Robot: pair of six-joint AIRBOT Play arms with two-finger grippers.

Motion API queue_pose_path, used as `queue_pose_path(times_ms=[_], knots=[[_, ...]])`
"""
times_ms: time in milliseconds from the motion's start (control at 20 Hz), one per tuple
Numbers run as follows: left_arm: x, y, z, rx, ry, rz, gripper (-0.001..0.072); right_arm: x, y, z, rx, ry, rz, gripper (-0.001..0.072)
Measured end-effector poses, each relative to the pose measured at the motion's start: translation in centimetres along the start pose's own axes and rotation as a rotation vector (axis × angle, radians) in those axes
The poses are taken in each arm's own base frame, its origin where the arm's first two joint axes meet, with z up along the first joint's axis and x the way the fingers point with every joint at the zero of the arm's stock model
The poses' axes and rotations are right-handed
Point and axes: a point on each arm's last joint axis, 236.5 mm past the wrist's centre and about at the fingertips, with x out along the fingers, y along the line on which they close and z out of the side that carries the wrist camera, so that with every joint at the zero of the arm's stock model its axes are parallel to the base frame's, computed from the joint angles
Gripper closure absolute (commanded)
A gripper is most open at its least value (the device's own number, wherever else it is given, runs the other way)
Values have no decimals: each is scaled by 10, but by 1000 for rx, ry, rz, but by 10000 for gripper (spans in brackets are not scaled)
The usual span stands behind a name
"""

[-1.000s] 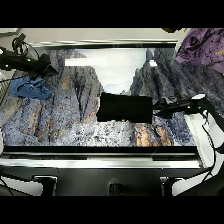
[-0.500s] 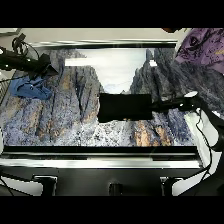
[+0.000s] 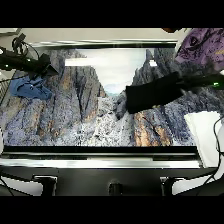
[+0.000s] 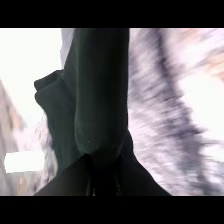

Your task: Fold the clothes and pants, and hang the long-sleeved shirts on hangers.

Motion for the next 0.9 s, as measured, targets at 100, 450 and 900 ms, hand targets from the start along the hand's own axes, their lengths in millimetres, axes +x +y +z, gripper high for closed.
queue_pose_path(times_ms=[100,450,900], knots=[[0,0,0,0,0,0,688,-35,-15,23,41,-79,-42,684],[0,0,0,0,0,0,688,-158,-92,57,250,-326,-246,685],[0,0,0,0,1,1,688,-257,-166,-2,474,-343,-608,684]])
